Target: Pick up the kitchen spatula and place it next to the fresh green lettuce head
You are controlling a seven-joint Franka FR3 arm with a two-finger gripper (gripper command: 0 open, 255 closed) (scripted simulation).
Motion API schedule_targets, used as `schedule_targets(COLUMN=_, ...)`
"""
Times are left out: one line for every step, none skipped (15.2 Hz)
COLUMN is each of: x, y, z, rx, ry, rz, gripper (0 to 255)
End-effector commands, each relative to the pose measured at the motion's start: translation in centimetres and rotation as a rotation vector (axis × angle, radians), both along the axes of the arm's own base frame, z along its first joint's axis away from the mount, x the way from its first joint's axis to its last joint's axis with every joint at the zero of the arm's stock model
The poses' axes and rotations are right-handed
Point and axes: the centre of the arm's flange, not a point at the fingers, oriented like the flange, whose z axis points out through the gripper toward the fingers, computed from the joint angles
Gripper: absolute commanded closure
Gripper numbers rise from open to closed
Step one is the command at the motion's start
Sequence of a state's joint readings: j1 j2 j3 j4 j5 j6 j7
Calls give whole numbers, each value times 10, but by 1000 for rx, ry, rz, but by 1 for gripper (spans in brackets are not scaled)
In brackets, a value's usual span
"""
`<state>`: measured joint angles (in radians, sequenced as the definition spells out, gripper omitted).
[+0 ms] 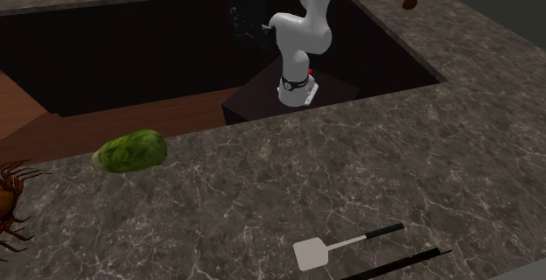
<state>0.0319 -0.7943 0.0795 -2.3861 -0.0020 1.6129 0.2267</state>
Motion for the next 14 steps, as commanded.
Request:
schedule_targets(x=5, y=25, z=-13, rx=5, ry=3, rz=-31, gripper=0)
schedule_targets(x=8, y=37, z=-19, rx=8, ry=5, rz=-44, gripper=0)
schedule_targets(x=10, y=48, z=-24, rx=10, ry=7, rz=-58, gripper=0)
schedule_targets(x=13, y=60, z=-29, rx=12, ry=9, rz=-72, gripper=0)
schedule_targets(x=16, y=71, z=-34, rx=14, ry=10, rz=-85, gripper=0)
schedule_targets(x=19, y=83, z=-39, rx=16, ry=12, rz=-99, gripper=0)
schedule_targets(x=22, y=94, z=-44, rx=18, ry=14, rz=-112, gripper=0)
schedule_targets(x=25, y=106, z=-50, rx=20, ry=15, rz=-126, gripper=0)
schedule_targets(x=29, y=117, z=-55, rx=23, ry=17, rz=-140, gripper=0)
schedule_targets(x=32, y=129, z=-60, rx=25, ry=19, rz=-153, gripper=0)
schedule_targets(x=36, y=140, z=-65, rx=27, ry=21, rz=-167, gripper=0)
schedule_targets(x=40, y=151, z=-70, rx=29, ry=22, rz=-180, gripper=0)
schedule_targets(x=44, y=163, z=-75, rx=31, ry=24, rz=-194, gripper=0)
schedule_targets(x=48, y=174, z=-80, rx=33, ry=26, rz=-208, gripper=0)
